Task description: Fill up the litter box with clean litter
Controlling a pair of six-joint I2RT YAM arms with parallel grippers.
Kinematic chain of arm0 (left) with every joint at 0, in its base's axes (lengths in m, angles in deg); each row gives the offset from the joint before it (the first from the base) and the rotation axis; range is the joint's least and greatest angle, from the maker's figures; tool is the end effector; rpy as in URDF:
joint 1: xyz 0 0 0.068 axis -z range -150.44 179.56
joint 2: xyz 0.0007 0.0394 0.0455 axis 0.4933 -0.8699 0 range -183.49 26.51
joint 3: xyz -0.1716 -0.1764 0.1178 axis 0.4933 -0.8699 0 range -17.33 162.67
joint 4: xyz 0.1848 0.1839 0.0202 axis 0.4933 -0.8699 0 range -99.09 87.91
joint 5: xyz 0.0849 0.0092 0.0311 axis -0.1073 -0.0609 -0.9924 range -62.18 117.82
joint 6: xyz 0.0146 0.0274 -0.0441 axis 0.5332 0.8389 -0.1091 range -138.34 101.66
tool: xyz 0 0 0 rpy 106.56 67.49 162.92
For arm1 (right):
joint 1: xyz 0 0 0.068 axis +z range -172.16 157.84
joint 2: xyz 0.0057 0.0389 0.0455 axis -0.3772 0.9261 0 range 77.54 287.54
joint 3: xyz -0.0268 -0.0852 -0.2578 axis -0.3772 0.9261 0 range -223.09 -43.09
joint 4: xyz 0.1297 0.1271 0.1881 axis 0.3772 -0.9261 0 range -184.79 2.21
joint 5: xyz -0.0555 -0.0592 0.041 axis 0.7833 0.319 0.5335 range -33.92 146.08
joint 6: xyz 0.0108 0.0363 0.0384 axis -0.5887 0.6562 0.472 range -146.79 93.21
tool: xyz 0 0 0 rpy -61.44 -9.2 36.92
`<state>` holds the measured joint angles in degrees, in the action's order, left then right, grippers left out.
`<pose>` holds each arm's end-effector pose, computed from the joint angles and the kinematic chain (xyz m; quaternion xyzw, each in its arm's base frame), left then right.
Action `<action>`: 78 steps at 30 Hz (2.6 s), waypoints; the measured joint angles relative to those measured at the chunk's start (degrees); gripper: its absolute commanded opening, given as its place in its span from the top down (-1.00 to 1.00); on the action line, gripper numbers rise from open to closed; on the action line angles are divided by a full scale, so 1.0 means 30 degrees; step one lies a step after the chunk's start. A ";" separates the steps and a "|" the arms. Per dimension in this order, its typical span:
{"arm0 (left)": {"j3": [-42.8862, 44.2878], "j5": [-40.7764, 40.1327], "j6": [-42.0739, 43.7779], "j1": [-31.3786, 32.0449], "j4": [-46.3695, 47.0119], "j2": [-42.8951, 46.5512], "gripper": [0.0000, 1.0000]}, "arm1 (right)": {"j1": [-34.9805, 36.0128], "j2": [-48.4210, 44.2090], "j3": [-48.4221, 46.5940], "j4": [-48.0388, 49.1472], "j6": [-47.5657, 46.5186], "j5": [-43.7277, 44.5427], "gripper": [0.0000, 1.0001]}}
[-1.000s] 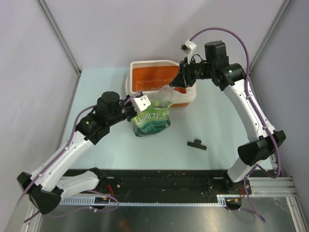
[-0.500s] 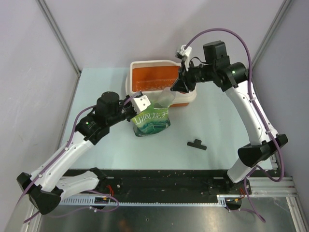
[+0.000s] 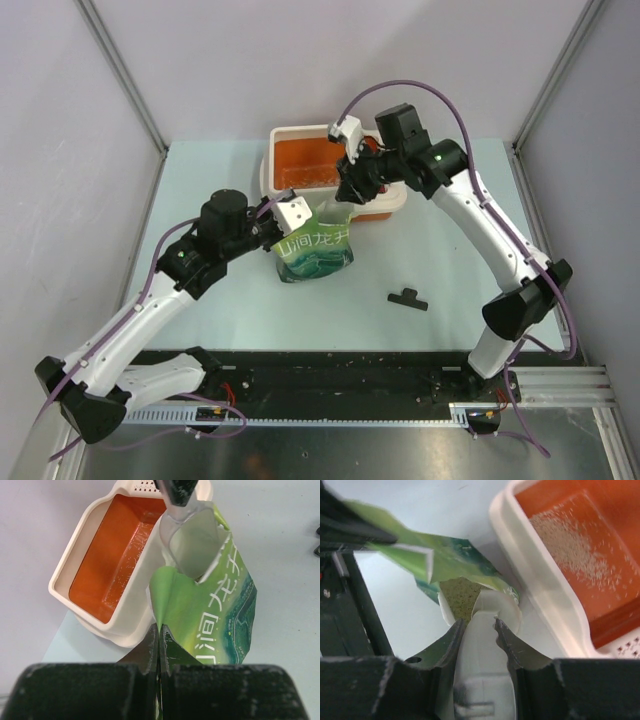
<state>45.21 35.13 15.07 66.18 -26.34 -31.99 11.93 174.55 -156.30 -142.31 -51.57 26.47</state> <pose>0.1777 -0.1376 0.3780 0.4996 0.6494 -0.0682 0.5693 0.2825 0.2124 0.4365 -0.5246 0.7031 0.2634 0.4013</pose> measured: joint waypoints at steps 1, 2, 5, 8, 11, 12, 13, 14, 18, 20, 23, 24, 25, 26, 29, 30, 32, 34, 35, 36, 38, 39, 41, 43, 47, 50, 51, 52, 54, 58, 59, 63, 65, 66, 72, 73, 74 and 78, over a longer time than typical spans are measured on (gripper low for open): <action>0.0000 0.0000 -0.0015 0.0000 0.0000 0.0000 1.00 | 0.0044 0.0138 0.0146 0.0452 0.0925 0.0838 1.00; 0.0000 -0.0015 -0.0015 0.0000 0.0000 -0.0044 1.00 | 0.0102 0.0255 0.0291 0.0947 0.2171 0.1596 1.00; 0.0007 -0.0022 -0.0146 0.0000 0.0226 -0.0255 1.00 | 0.0765 0.0321 0.0379 0.1588 0.4634 0.4240 1.00; 0.0015 -0.0029 -0.0211 0.0000 0.0270 -0.0270 1.00 | 0.1843 0.0291 0.0765 0.2331 0.5705 0.6980 1.00; 0.0175 -0.0029 -0.0401 0.0000 0.0204 -0.0328 1.00 | 0.2674 0.0284 0.1654 0.3045 0.6054 0.9143 1.00; 0.0270 -0.0022 -0.0503 0.0000 0.0160 -0.0379 1.00 | 0.2871 0.0270 0.2127 0.3322 0.6084 0.9785 1.00; 0.0342 -0.0015 -0.0612 0.0000 0.0131 -0.0444 1.00 | 0.2994 0.0226 0.2805 0.3840 0.6113 1.0251 1.00; 0.0430 -0.0015 -0.0685 0.0000 0.0066 -0.0525 1.00 | 0.3089 0.0080 0.3672 0.4466 0.6135 1.0571 1.00; 0.0729 0.0153 -0.1027 0.0058 -0.0160 -0.0714 1.00 | 0.3147 -0.0248 0.6244 0.6317 0.6513 1.1016 1.00; 0.0787 0.0189 -0.1158 0.0073 -0.0255 -0.0721 1.00 | 0.3147 -0.0328 0.6834 0.6907 0.6870 1.1089 1.00; 0.0838 0.0291 -0.1341 0.0087 -0.0313 -0.0750 1.00 | 0.3126 -0.0561 0.7621 0.7672 0.7439 1.1147 1.00; 0.0867 0.0342 -0.1399 0.0087 -0.0335 -0.0765 1.00 | 0.3111 -0.0670 0.7970 0.7912 0.7614 1.1132 1.00; 0.0889 0.0393 -0.1501 0.0087 -0.0364 -0.0772 1.00 | 0.3082 -0.0729 0.8240 0.8102 0.7796 1.1096 1.00; 0.0925 0.0510 -0.1610 0.0087 -0.0415 -0.0794 1.00 | 0.3009 -0.0765 0.8517 0.8313 0.7970 1.0987 1.00; 0.1005 0.0685 -0.1705 0.0117 -0.0401 -0.0976 1.00 | 0.2448 -0.0845 0.9289 0.9092 0.8728 1.0214 1.00; 0.1093 0.0699 -0.1719 0.0124 -0.0386 -0.1100 1.00 | 0.2164 -0.0925 0.9668 0.9413 0.9078 0.9814 1.00; 0.1195 0.0772 -0.1792 0.0168 -0.0240 -0.1392 1.00 | 0.1632 -0.1078 1.0316 1.0061 0.9661 0.8874 1.00; 0.1217 0.0780 -0.1800 0.0248 -0.0087 -0.1581 1.00 | 0.1231 -0.1231 1.0907 1.0586 0.9959 0.7796 1.00; 0.1231 0.0787 -0.1800 0.0313 -0.0036 -0.1639 1.00 | 0.1020 -0.1239 1.1009 1.0673 1.0018 0.7490 1.00; 0.1231 0.0787 -0.1800 0.0350 -0.0022 -0.1676 1.00 | 0.0838 -0.1239 1.1118 1.0812 1.0083 0.7016 1.00; 0.1231 0.0794 -0.1807 0.0379 0.0066 -0.1719 1.00 | 0.0495 -0.1217 1.1264 1.0921 1.0214 0.6054 1.00; 0.1231 0.0809 -0.1814 0.0379 0.0073 -0.1734 1.00 | 0.0372 -0.1195 1.1293 1.0943 1.0258 0.5705 1.00; 0.1231 0.0816 -0.1843 0.0430 0.0124 -0.1778 1.00 | 0.0044 -0.1086 1.1293 1.0950 1.0338 0.4743 1.00; 0.1231 0.0845 -0.1865 0.0517 0.0233 -0.1872 1.00 | -0.0342 -0.0918 1.1278 1.0987 1.0564 0.3738 1.00; 0.1231 0.0845 -0.2004 0.0721 0.0495 -0.2084 1.00 | -0.1297 -0.0481 1.1264 1.1213 1.2007 0.1421 1.00; 0.1231 0.0831 -0.2135 0.0758 0.0634 -0.2142 1.00 | -0.1967 -0.0131 1.1315 1.1431 1.3631 -0.0648 1.00; 0.1231 0.0823 -0.2149 0.0758 0.0641 -0.2142 1.00 | -0.2098 -0.0058 1.1373 1.1533 1.4010 -0.1224 1.00; 0.1231 0.0809 -0.2142 0.0758 0.0648 -0.2142 1.00 | -0.2295 0.0015 1.1526 1.1752 1.4535 -0.2084 1.00; 0.1231 0.0801 -0.2142 0.0758 0.0663 -0.2142 1.00 | -0.2732 0.0036 1.1992 1.2356 1.5497 -0.3337 1.00; 0.1224 0.0780 -0.2120 0.0801 0.0656 -0.2142 1.00 | -0.3832 0.0364 1.2801 1.3886 1.8360 -0.6382 1.00; 0.1217 0.0765 -0.2106 0.0801 0.0656 -0.2142 1.00 | -0.4182 0.0525 1.2925 1.4367 1.9234 -0.7045 1.00; 0.0758 0.0678 -0.1902 0.0787 0.0998 -0.1923 0.99 | -0.5552 0.1042 1.3202 1.5810 2.2396 -0.8903 1.00; 0.0321 0.0627 -0.1712 0.0787 0.1311 -0.1632 1.00 | -0.6193 0.1217 1.3311 1.6538 2.3831 -0.9668 1.00; 0.0102 0.0619 -0.1610 0.0765 0.1428 -0.1435 1.00 | -0.6426 0.1268 1.3355 1.6801 2.4298 -0.9894 1.00; -0.1100 0.0619 -0.0772 0.0583 0.1887 -0.0532 1.00 | -0.7439 0.2106 1.3442 1.8680 2.7161 -1.1744 1.00; -0.1137 0.0605 -0.0627 0.0554 0.1894 -0.0532 0.99 | -0.7497 0.2200 1.3457 1.8804 2.7328 -1.1934 1.00; -0.1137 0.0605 -0.0546 0.0532 0.1894 -0.0532 1.00 | -0.7584 0.2310 1.3486 1.8972 2.7503 -1.2167 1.00; -0.1137 0.0612 -0.0270 0.0474 0.1843 -0.0539 1.00 | -0.7839 0.2382 1.3544 1.9212 2.7795 -1.2648 1.00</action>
<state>41.80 36.97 14.26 67.60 -20.81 -33.61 -11.59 181.70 -115.66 -84.68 31.82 -11.47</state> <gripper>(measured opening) 0.005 0.312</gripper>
